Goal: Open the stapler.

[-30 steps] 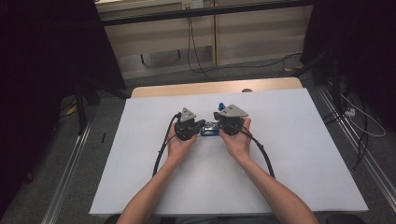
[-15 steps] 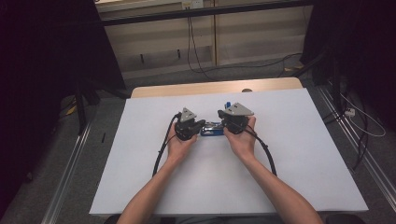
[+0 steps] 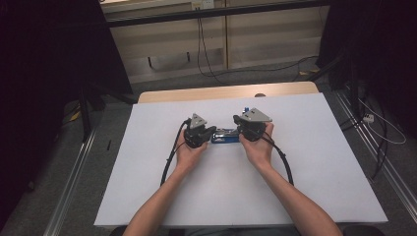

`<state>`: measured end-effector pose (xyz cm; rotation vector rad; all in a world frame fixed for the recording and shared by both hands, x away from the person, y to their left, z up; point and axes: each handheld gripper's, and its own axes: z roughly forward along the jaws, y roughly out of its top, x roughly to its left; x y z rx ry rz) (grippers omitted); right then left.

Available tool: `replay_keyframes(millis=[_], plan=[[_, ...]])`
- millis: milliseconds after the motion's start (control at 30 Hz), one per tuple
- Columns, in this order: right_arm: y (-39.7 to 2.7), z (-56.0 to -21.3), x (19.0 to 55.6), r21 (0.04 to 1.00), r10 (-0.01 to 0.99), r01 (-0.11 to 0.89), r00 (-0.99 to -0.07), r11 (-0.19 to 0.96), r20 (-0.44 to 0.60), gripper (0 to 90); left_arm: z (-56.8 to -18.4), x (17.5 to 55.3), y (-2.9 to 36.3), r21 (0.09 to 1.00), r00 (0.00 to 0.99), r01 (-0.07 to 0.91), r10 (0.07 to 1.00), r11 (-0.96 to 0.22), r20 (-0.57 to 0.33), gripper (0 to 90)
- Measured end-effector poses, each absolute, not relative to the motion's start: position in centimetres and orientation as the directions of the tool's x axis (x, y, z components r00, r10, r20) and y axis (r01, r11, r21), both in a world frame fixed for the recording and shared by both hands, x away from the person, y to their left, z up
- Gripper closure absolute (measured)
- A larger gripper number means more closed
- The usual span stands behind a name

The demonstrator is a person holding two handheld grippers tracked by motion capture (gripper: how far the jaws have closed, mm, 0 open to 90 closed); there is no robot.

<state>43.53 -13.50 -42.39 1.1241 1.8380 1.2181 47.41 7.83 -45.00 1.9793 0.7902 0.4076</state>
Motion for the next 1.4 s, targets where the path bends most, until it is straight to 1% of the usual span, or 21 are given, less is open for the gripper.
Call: replay_keyframes(millis=[500,833,967,1400], plan=[[-15.6,-42.6,43.3,0.931,0.922,0.315,-0.383,0.185,-0.054,90.0,-45.0,47.4,7.8,0.860,0.740,0.362,0.672,-0.360,-0.030,90.0],[-16.5,-42.7,43.2,0.927,0.921,0.324,-0.387,0.190,-0.054,90.0,-45.0,47.4,7.8,0.860,0.741,0.360,0.671,-0.361,-0.029,90.0],[-17.4,-42.9,43.2,0.926,0.928,0.332,-0.370,0.179,-0.046,90.0,-45.0,47.4,7.8,0.860,0.741,0.360,0.671,-0.361,-0.029,90.0],[-19.5,-43.5,42.8,0.920,0.928,0.350,-0.372,0.179,-0.039,90.0,-45.0,47.4,7.8,0.859,0.740,0.361,0.672,-0.362,-0.028,90.0]])
